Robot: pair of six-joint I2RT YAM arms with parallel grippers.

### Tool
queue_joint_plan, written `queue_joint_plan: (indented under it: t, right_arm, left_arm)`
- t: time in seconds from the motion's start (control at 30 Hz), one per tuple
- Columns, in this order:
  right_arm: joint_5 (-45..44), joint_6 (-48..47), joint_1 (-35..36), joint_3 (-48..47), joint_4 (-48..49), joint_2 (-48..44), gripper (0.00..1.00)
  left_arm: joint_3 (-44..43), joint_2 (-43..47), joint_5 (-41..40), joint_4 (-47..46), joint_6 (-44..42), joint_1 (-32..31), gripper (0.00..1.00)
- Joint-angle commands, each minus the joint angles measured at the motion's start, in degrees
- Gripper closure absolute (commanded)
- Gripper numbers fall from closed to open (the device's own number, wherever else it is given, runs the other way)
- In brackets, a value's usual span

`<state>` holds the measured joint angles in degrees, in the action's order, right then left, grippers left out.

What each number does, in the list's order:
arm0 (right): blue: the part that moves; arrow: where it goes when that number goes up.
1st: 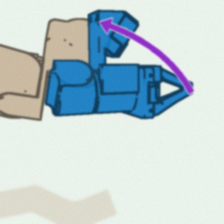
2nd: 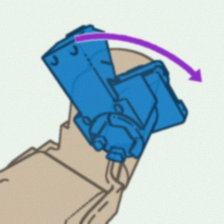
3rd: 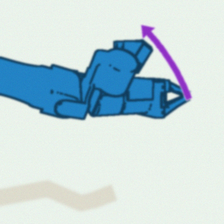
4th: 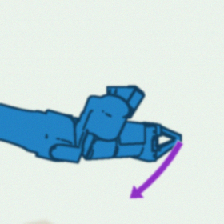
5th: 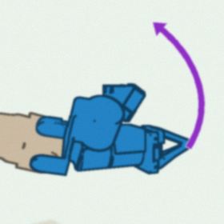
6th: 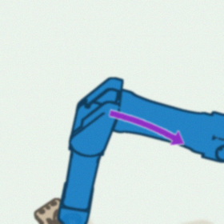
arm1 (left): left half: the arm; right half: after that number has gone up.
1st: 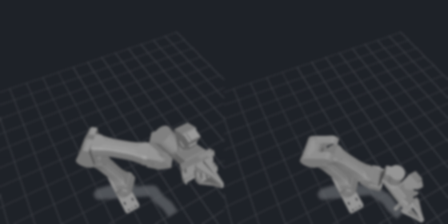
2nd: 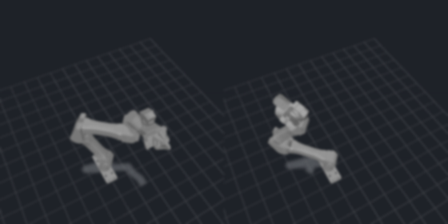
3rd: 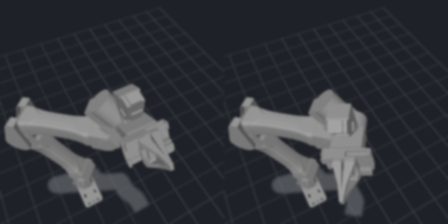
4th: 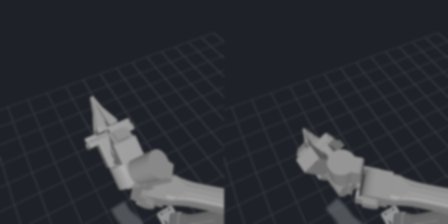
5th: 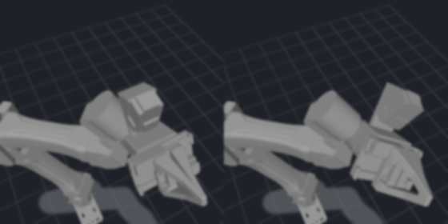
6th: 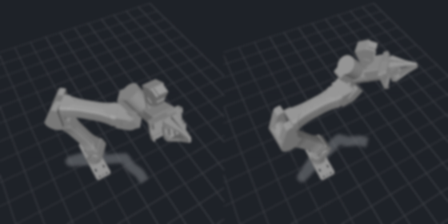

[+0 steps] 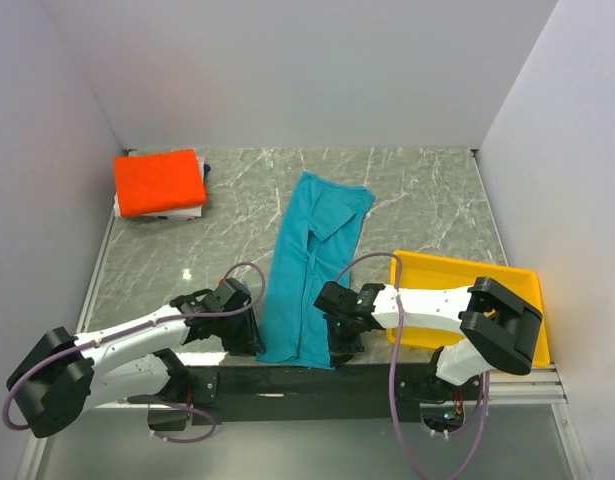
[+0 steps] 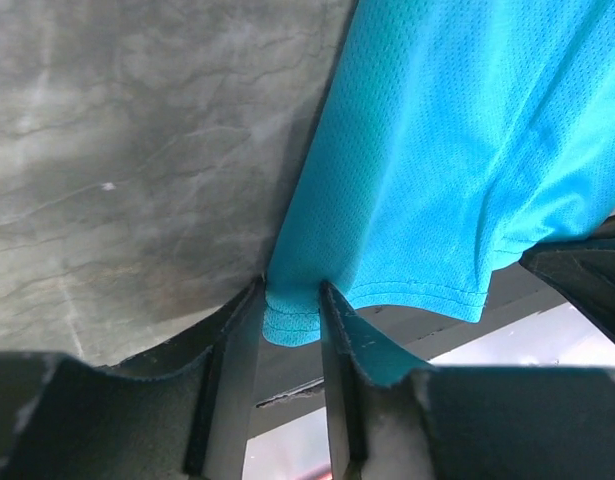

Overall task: Fold and stack the t-shirts
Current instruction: Fold the tshirt

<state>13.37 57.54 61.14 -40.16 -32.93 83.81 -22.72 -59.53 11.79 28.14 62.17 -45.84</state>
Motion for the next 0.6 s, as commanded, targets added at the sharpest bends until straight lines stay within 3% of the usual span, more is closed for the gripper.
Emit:
queue_joint_plan:
  t: [0.0, 0.2, 0.3, 0.57]
  right_arm:
    - [-0.5, -0.1, 0.5, -0.7, 0.8, 0.5, 0.97]
    - [-0.8, -0.5, 0.5, -1.2, 0.5, 0.5, 0.99]
    - [-0.7, -0.7, 0.6, -1.7, -0.4, -0.2, 1.00]
    - [1.1, -0.1, 0.8, 0.2, -4.4, -6.1, 1.00]
  left_arm:
    - [0.5, -2.0, 1.0, -1.2, -0.5, -0.3, 0.65]
    - [0.7, -3.8, 2.1, -2.5, -0.9, -0.4, 0.82]
    - [0.4, -3.9, 2.8, -3.3, -1.6, -0.6, 0.99]
    - [-3.6, 0.3, 0.7, 5.4, -2.5, -0.7, 1.00]
